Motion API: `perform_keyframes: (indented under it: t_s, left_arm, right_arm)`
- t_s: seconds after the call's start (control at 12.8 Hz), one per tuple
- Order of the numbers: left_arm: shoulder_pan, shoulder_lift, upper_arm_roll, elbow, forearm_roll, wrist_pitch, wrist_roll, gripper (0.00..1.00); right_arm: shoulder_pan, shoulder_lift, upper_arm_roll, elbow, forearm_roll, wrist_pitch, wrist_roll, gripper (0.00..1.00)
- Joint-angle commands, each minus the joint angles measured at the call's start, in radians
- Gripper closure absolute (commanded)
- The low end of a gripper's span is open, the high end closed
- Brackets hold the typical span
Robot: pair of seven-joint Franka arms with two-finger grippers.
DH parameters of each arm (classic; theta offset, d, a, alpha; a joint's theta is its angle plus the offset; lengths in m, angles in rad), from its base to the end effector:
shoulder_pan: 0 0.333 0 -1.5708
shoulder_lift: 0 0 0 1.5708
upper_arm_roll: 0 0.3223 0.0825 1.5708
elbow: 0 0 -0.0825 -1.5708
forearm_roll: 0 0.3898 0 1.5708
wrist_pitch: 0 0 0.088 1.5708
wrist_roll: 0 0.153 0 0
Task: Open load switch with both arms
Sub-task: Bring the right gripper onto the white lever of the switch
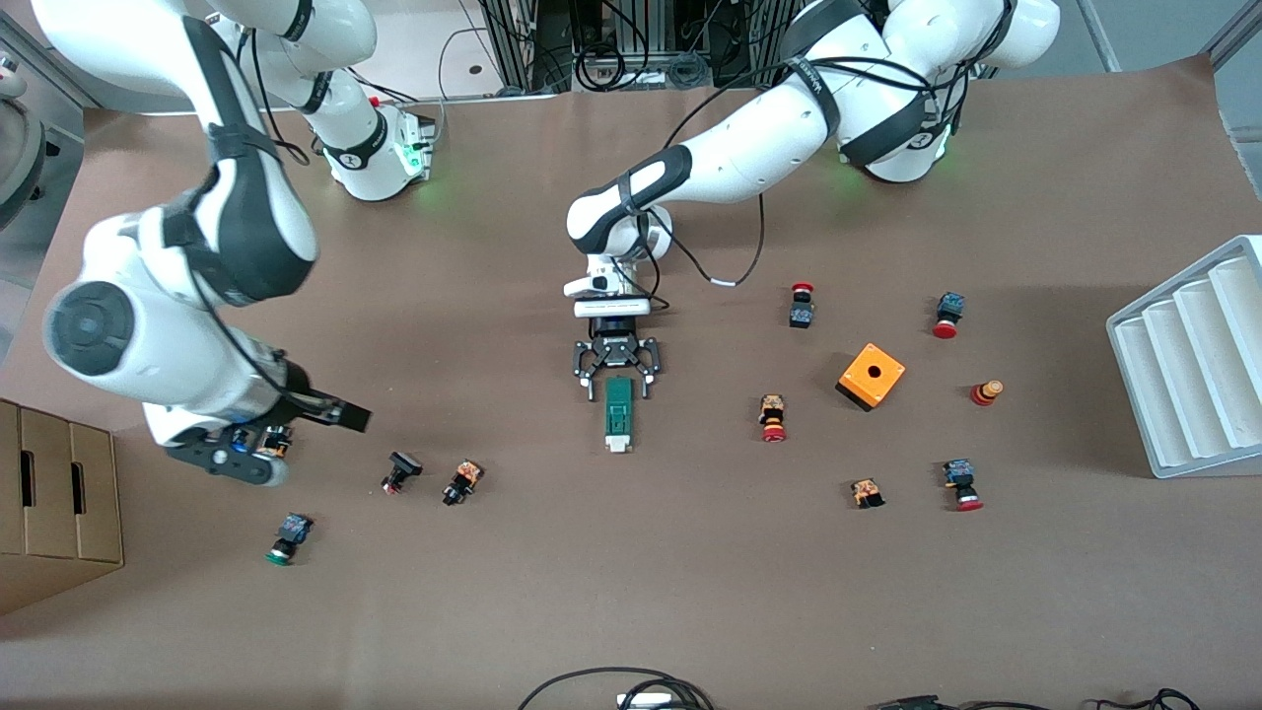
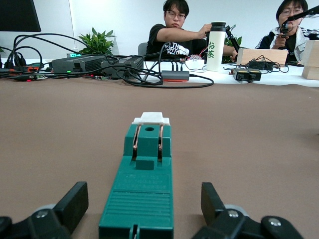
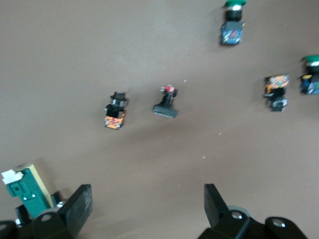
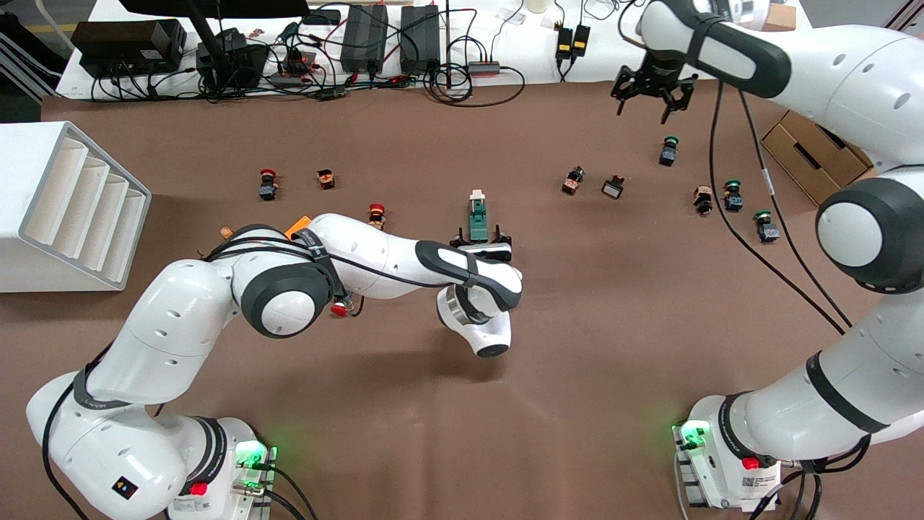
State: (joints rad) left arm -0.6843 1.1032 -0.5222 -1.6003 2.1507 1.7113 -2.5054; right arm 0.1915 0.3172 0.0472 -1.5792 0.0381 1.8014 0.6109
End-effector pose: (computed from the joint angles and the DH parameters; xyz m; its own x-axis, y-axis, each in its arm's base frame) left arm 0.3992 -0.5722 0.0385 0.2453 0.0430 0.9685 0.0455 -0.9984 0.0328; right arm 0.6288 0.1554 0.4067 0.9215 -0.3734 -0.1068 -0.3743 -0.9272 0.0128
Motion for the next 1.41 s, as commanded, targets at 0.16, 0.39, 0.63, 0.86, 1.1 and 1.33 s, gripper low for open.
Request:
perform_keyframes:
  t_s: [0.16, 0.39, 0.63, 0.86, 1.1, 1.33]
  left_arm:
    - [0.015, 0.026, -0.012, 0.023, 0.021, -0.012, -0.009, 0.0]
    - [0.015, 0.027, -0.012, 0.025, 0.017, -0.012, -0.007, 0.01]
    - [0.014, 0.026, -0.016, 0.039, 0.015, -0.009, -0.007, 0.01]
    - [0.012, 0.027, -0.019, 0.034, 0.008, -0.01, -0.007, 0.0]
    - [0.005, 0.032, -0.021, 0.034, 0.002, -0.01, -0.006, 0.0]
    - [0.003, 0.04, -0.022, 0.031, 0.0, -0.012, -0.009, 0.0]
  right_arm:
    - [0.159, 0.192, 0.0, 0.203, 0.002, -0.033, 0.413, 0.0]
    - [0.262, 0.316, -0.001, 0.301, 0.002, -0.01, 0.66, 0.0]
    - [0.336, 0.437, -0.006, 0.355, 0.003, 0.128, 0.91, 0.0]
    - [0.385, 0.508, -0.01, 0.36, 0.028, 0.252, 1.088, 0.0]
    - [0.388, 0.552, -0.009, 0.395, 0.048, 0.283, 1.197, 0.05]
    - [0.376, 0.56, -0.016, 0.413, 0.131, 0.259, 1.271, 0.08]
